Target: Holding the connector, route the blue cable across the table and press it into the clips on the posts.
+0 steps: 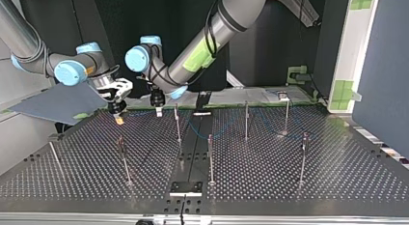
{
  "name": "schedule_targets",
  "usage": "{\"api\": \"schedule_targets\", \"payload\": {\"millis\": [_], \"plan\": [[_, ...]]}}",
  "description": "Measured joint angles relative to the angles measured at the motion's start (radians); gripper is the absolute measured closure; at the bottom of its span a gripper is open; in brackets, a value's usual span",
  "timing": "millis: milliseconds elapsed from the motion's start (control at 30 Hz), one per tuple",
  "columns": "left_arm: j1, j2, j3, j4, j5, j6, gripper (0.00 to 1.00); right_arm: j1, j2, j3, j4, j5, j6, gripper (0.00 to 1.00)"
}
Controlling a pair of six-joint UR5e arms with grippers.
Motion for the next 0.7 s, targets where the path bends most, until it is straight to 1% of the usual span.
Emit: {"api": "schedule_targets", "payload": {"millis": [100, 233, 600, 633, 667, 700], "plan": [[0.01, -0.017, 0.026, 0.007, 0.0, 0.0, 0.0, 0.0, 0.0, 0.0, 0.001, -0.003, 0.0, 1.0], [0.022, -0.023, 0.049, 0.008, 0.0, 0.0, 0.0, 0.0, 0.0, 0.0, 0.001, -0.008, 0.001, 1.0], [0.021, -0.024, 0.054, -0.022, 0.001, -0.008, 0.0, 0.0, 0.0, 0.0, 0.0, -0.015, 0.004, 1.0], [0.021, -0.024, 0.054, -0.024, 0.001, -0.008, 0.21, 0.0, 0.0, 0.0, 0.0, -0.016, 0.004, 1.0], [0.02, -0.024, 0.054, -0.025, 0.001, -0.008, 0.36, 0.0, 0.0, 0.0, 0.0, -0.018, 0.004, 1.0], [0.02, -0.024, 0.054, -0.025, 0.001, -0.008, 0.36, 0.0, 0.0, 0.0, 0.0, -0.019, 0.005, 1.0]]}}
